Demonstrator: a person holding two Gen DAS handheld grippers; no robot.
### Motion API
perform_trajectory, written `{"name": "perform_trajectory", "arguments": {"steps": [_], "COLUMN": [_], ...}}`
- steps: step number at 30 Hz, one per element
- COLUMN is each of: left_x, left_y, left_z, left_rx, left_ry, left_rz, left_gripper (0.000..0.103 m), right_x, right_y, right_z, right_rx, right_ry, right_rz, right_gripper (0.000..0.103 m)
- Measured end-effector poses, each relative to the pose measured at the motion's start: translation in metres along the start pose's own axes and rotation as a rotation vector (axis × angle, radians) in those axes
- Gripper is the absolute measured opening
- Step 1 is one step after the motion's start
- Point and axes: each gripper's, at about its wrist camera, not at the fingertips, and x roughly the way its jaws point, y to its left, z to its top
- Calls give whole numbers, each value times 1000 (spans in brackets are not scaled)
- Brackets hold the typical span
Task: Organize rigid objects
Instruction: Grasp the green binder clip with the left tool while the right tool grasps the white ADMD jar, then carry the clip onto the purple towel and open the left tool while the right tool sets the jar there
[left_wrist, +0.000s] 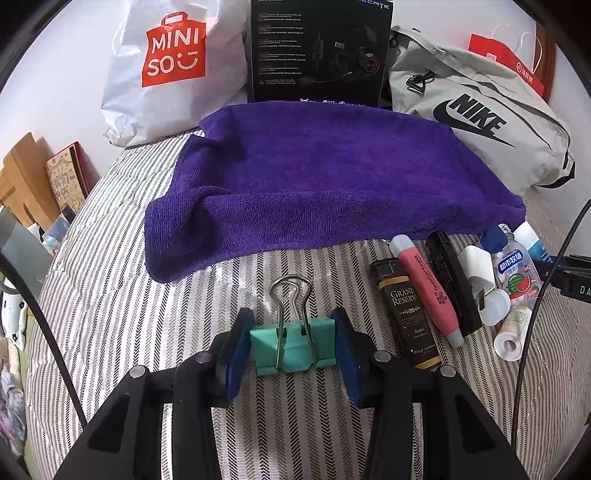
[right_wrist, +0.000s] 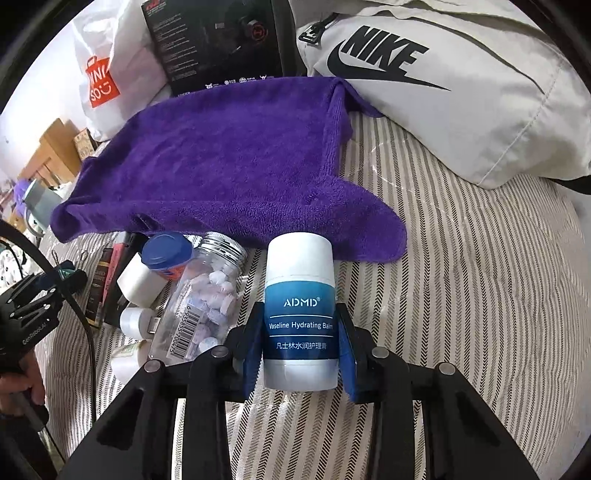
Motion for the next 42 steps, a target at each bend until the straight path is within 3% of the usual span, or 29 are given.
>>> {"name": "perform_trajectory", "arguments": {"steps": [11,25,42], "left_x": [-4,-36,-39], "left_y": [9,30,19], "left_z": [4,17,79], "left_rx": [-22,-51,1], "left_ry": [41,-4,-62], "left_rz": [-36,-52,-65], "left_gripper": [41,41,41], "right_x": [-23,-28,-33], "right_y": [-6,-12,-1], "right_z": [-2,8,50], "right_rx": [7,32,-4], "right_ry": [-28,-50,-101], "right_rz": [40,67,95], "right_gripper": [36,36,36]}}
